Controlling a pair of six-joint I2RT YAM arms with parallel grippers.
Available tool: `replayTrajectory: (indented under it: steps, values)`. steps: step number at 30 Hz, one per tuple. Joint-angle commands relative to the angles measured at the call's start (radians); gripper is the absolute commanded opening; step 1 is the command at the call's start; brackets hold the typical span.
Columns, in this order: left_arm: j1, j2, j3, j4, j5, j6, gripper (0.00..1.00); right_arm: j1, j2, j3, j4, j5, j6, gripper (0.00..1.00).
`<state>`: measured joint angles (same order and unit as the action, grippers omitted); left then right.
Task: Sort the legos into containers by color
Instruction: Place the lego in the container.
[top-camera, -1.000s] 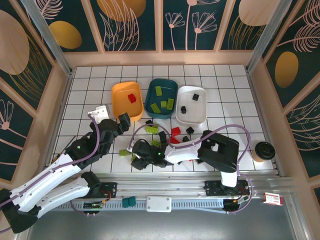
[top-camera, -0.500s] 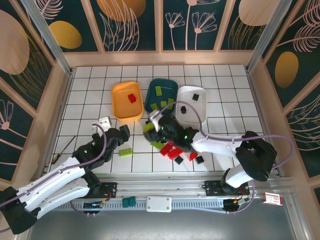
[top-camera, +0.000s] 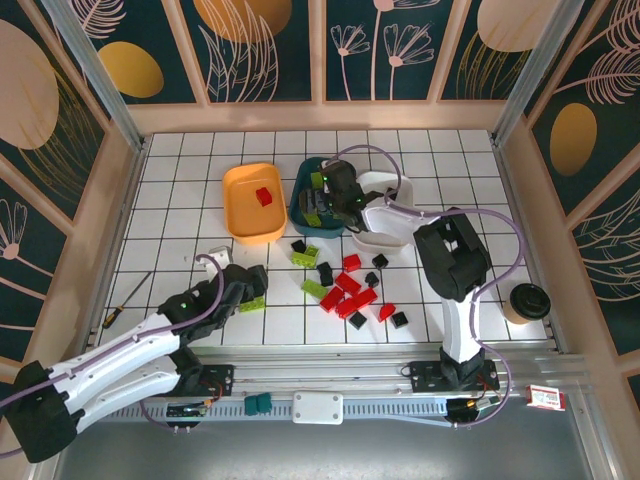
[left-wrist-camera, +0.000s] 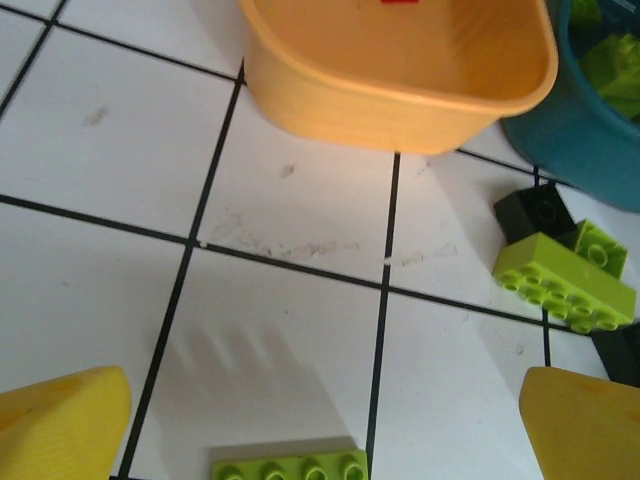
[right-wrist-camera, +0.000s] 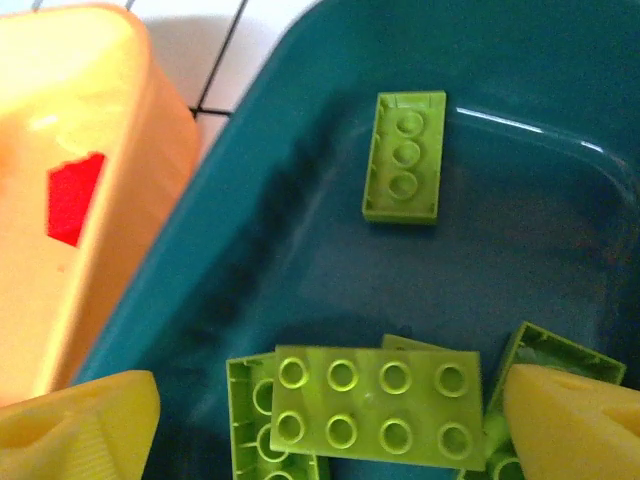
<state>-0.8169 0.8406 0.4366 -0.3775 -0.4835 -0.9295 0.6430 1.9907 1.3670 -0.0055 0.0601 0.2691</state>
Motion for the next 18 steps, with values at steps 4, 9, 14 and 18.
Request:
replayTrajectory:
  steps: [4, 9, 14, 18]
  values:
    - [0.001, 0.166, 0.040, -0.001, 0.078, -0.009, 0.96, 0.016, -0.102, -0.034, 0.027, -0.008, 0.023, 0.94]
    - [-0.036, 0.243, 0.046, -0.036, 0.101, -0.031, 0.96, 0.030, -0.197, -0.159, 0.071, 0.002, 0.037, 0.93]
    - [-0.104, 0.311, 0.013, 0.004, 0.134, -0.074, 0.93, 0.032, -0.285, -0.274, 0.113, 0.010, 0.057, 0.94]
    - [-0.109, 0.387, 0.011, 0.000, 0.138, -0.081, 0.85, 0.032, -0.343, -0.331, 0.123, 0.019, 0.071, 0.94]
